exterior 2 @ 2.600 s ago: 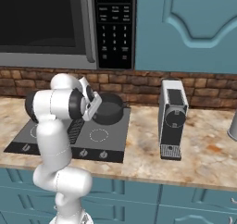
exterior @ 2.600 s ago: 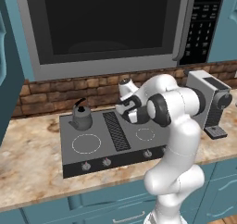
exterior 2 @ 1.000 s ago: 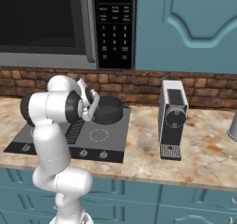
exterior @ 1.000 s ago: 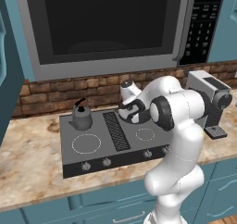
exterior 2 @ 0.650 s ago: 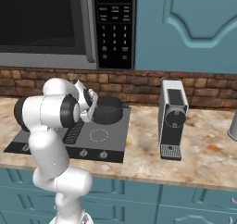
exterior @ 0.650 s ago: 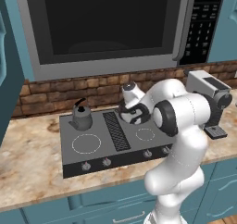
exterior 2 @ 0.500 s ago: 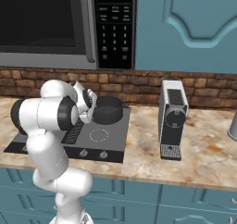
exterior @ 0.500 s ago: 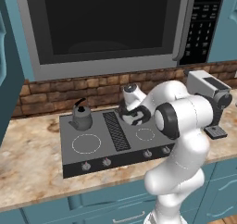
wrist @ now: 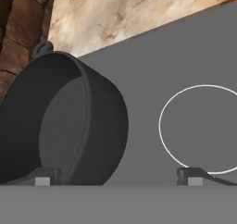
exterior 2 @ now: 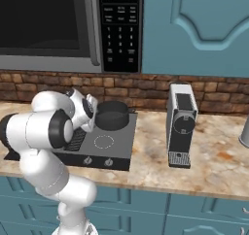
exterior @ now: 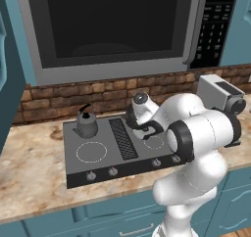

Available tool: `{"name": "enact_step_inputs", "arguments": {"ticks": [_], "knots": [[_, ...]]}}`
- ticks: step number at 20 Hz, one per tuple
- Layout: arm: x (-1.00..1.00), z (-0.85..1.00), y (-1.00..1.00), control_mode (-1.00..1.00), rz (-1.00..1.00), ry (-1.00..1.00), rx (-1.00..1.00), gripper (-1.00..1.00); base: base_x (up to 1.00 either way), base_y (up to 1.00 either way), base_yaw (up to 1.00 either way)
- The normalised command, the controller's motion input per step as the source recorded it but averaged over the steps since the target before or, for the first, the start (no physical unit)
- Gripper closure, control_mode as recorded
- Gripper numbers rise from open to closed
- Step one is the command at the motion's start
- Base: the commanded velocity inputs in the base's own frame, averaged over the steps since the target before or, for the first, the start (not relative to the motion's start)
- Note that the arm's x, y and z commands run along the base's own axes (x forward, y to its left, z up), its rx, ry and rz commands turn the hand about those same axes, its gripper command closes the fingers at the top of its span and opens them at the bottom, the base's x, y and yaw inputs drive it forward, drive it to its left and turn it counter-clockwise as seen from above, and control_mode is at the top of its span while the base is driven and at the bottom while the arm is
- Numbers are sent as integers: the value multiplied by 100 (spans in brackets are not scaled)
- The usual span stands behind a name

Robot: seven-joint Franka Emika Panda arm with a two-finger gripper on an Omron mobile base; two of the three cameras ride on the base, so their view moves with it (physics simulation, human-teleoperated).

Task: Pick the kettle from the cabinet and place it on a stove burner. Then pick the pot from the counter and place it on another stove burner. Finally, turn both burners on.

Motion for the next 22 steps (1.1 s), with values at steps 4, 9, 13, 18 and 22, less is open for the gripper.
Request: {"name": "enact_step_inputs", "arguments": {"ticks": [4,9,13,18,22], "knots": [[-28,1,18,-100,0,-4,0,-100,0,0,0],[-31,10,17,-100,0,-5,0,-100,0,0,0],[-29,15,14,-100,0,-7,0,-100,0,0,0],[-28,22,12,-100,0,-8,0,-100,0,0,0],[-27,21,13,-100,0,-8,0,-100,0,0,0]]}}
